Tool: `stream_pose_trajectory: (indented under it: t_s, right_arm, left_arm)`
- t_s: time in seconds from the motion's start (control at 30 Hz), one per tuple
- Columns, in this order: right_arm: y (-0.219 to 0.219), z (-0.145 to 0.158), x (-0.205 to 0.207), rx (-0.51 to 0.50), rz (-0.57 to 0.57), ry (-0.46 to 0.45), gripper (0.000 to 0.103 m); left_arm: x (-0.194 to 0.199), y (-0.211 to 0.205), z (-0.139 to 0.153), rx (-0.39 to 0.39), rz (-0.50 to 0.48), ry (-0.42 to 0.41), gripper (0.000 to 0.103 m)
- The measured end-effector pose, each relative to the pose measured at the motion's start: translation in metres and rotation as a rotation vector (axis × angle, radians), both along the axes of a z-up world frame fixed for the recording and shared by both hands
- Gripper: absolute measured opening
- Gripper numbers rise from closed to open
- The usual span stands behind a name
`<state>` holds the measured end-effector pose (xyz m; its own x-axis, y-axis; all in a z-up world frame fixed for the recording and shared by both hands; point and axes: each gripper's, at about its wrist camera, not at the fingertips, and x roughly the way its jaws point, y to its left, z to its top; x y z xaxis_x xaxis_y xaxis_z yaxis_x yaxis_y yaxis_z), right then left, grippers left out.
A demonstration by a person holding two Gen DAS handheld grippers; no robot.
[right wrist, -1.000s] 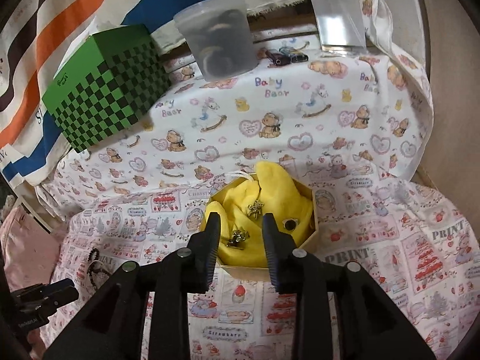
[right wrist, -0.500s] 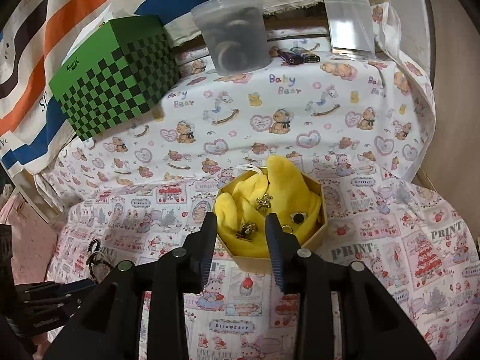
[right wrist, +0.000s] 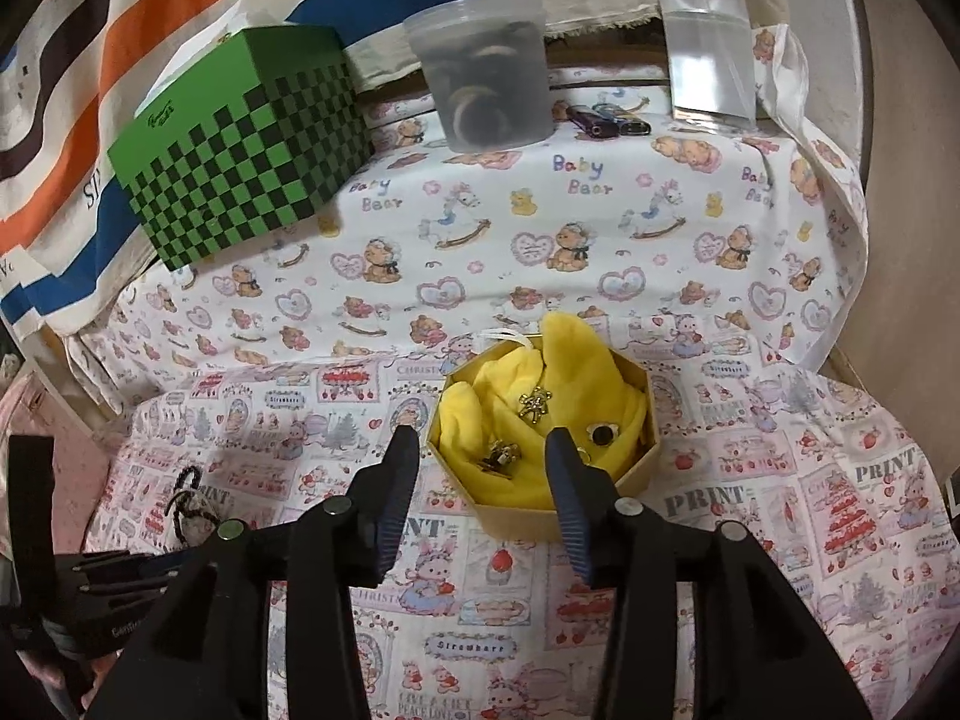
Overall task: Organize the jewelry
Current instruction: 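Grasp a small silver ring from the bracelet pile with the left tool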
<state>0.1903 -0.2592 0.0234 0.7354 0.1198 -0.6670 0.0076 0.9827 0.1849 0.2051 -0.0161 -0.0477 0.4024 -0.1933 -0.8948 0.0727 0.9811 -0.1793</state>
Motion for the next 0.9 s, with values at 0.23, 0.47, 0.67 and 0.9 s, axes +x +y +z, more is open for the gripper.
stream_pose_trajectory:
  t_s: [0.23, 0.47, 0.67, 0.9]
  right_arm:
    - [0.006, -0.003, 0.000, -0.001, 0.024, 0.011, 0.045]
    - [0.002, -0.004, 0.000, 0.029, 0.021, 0.025, 0.048]
    - [0.005, -0.002, -0.001, 0.031, 0.032, 0.026, 0.050]
    - [0.007, -0.005, 0.001, 0.048, 0.043, 0.045, 0.050]
  left_arm:
    - [0.005, -0.008, -0.001, 0.058, 0.003, -0.025, 0.028]
    - [0.004, -0.013, -0.001, 0.146, 0.008, -0.036, 0.015]
    - [0.004, -0.016, -0.005, 0.156, -0.017, -0.031, 0.016]
    - [-0.002, -0.021, 0.000, 0.148, -0.025, -0.021, 0.016]
